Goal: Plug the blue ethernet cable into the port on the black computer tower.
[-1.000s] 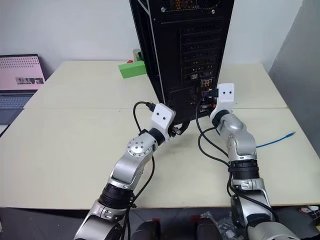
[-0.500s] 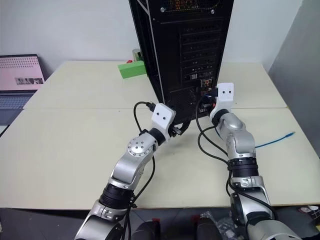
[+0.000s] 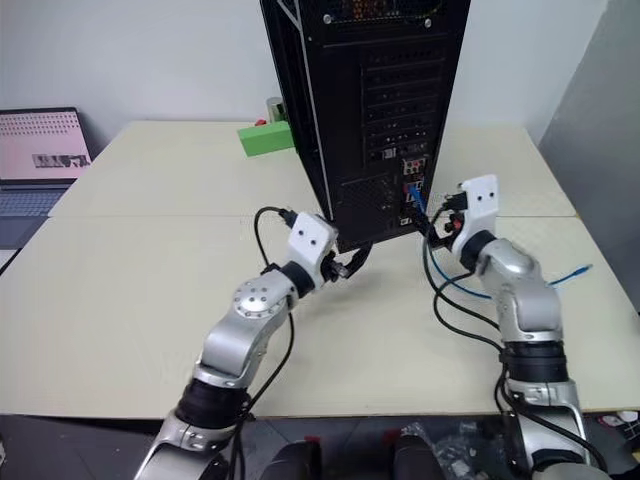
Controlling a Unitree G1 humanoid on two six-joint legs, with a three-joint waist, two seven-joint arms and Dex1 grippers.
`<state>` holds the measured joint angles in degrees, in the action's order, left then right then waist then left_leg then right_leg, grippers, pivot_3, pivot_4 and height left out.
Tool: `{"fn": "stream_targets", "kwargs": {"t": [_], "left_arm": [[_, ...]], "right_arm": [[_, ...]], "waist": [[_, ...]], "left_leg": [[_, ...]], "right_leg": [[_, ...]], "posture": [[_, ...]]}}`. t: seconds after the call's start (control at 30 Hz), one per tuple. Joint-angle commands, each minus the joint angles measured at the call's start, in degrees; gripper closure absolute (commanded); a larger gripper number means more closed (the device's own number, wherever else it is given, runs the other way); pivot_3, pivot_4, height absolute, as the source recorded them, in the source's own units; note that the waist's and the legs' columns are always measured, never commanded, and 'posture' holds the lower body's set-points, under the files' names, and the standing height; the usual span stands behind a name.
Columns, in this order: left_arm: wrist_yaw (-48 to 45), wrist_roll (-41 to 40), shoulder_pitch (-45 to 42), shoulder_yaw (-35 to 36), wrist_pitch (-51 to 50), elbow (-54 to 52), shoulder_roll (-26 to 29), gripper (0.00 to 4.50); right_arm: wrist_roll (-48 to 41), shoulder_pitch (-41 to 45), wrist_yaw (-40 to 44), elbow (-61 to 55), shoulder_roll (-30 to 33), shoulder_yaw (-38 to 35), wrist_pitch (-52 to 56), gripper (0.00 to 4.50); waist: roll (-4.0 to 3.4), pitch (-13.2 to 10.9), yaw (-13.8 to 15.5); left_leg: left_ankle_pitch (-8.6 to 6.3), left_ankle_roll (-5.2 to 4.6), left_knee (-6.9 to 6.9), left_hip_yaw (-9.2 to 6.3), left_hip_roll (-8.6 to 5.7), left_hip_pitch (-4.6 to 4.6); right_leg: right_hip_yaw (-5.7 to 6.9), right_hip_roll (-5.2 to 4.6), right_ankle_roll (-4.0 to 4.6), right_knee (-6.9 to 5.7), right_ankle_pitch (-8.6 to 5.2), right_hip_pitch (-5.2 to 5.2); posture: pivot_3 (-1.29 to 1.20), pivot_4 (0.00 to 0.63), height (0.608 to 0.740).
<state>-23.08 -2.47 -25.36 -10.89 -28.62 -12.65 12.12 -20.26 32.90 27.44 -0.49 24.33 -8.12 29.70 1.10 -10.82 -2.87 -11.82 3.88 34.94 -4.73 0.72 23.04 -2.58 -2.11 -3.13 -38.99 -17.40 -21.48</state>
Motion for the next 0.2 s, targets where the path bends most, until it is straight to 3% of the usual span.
{"fn": "stream_targets", "kwargs": {"t": [0.03, 0.2], "left_arm": [[-4.2, -3.4, -0.3, 3.7, -4.1, -7.1, 4.9, 0.71], [-7.2, -5.9, -0.8, 7.6, -5.0, -7.9, 10.0, 0.71]], "right_arm": [[-4.2, -1.6, 7.7, -3.7, 5.2, -3.7, -1.5, 0.05], [-6.7, -2.8, 14.8, -3.8, 9.7, -5.2, -3.5, 0.05]], "waist": [[0.01, 0.0, 0.0], [0.01, 0.0, 0.1]], "left_leg": [[0.00, 0.00, 0.00, -0.01, 0.00, 0.00], [0.00, 0.00, 0.00, 0.01, 0.00, 0.00]], "right_leg": [[0.01, 0.00, 0.00, 0.00, 0.00, 0.01], [0.01, 0.00, 0.00, 0.04, -0.01, 0.02]], "posture": [[0.00, 0.150, 0.740], [0.00, 0.150, 0.740]]}}
